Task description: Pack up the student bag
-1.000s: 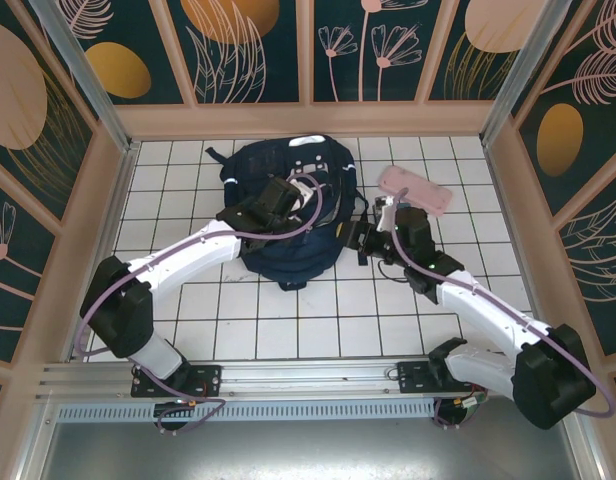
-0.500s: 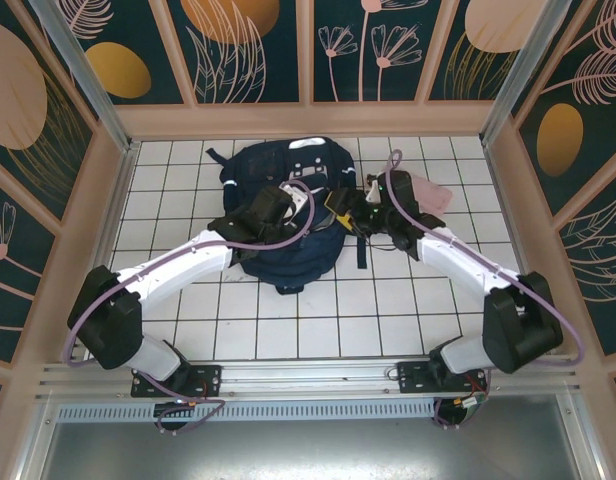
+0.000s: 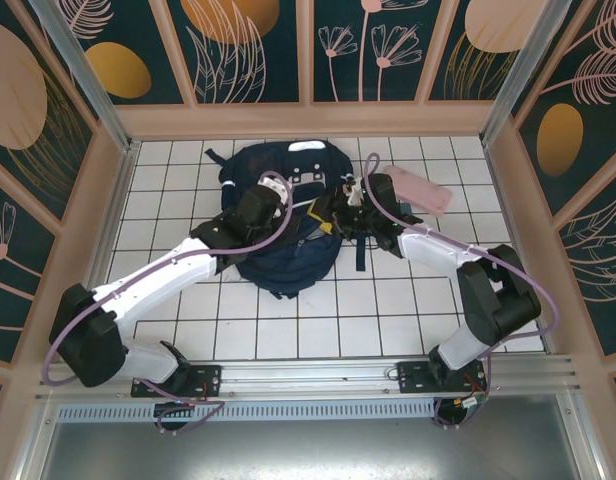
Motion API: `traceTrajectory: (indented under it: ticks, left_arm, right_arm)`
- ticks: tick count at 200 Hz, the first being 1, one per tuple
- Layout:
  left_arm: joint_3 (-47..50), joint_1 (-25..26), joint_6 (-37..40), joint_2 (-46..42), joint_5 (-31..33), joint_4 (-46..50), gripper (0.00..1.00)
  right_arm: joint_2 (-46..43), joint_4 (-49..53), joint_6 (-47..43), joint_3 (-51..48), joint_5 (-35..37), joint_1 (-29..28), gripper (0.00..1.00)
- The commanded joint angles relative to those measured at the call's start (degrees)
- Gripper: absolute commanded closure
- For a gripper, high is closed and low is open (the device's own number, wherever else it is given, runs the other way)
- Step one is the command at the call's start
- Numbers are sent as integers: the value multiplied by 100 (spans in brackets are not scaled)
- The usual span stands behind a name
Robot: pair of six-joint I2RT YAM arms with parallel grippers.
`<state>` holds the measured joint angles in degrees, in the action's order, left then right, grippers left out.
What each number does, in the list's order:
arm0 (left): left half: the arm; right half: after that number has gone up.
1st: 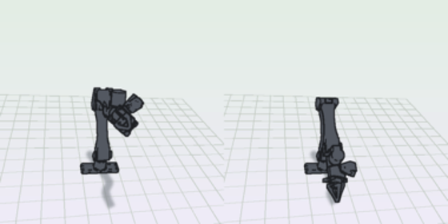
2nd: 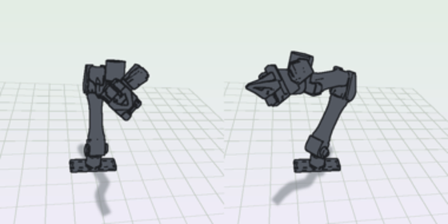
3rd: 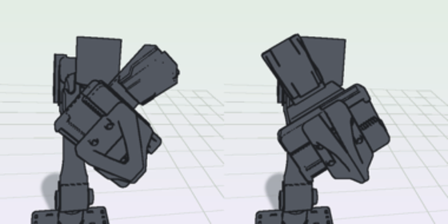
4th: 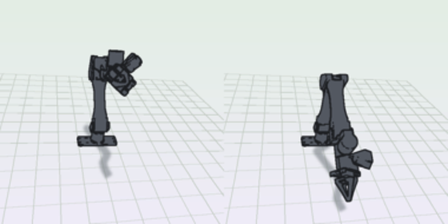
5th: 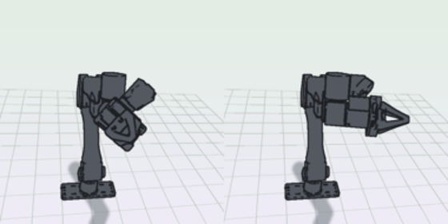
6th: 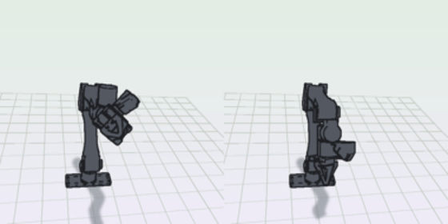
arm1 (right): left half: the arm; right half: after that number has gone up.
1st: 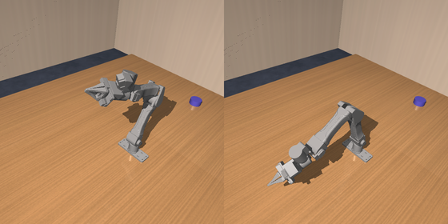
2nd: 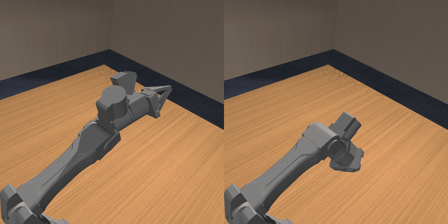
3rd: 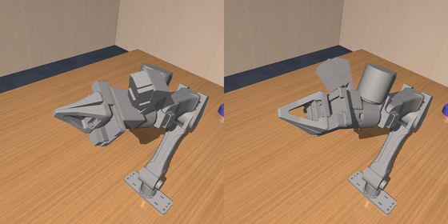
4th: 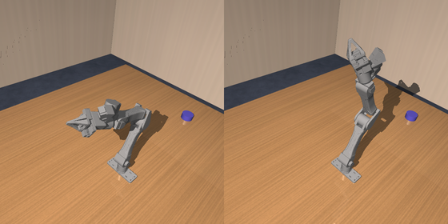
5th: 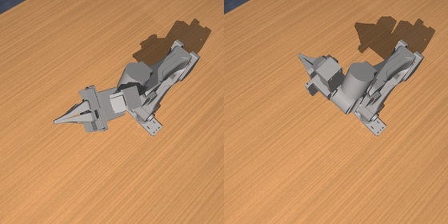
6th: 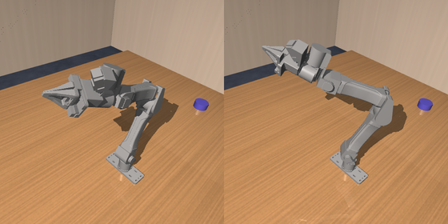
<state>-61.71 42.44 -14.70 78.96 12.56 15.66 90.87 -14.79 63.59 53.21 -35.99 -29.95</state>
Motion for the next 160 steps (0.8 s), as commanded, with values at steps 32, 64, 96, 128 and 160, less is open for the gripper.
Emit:
traceTrajectory:
  ticks: [32, 64, 96, 128, 160]
  left_arm:
    - [728, 4, -1953, -810, -1038, -79, 41]
    - [1335, 8, -2442, -952, -1506, -556, 49]
    - [1528, 4, -2692, -795, -1625, -981, 60]
    - [1417, -7, -2851, -418, -1168, -854, 56]
    - [1442, -20, -2855, -216, -1072, -1141, 56]
  right_arm:
    - [19, -906, 311, 532, -224, -107, 69]
    - [-51, -912, 329, 629, -285, -155, 70]
    - [-47, -911, 330, 650, -321, -260, 70]
    - [-73, -938, 372, 646, -339, -298, 71]
    - [-96, -930, 367, 632, -356, -301, 73]
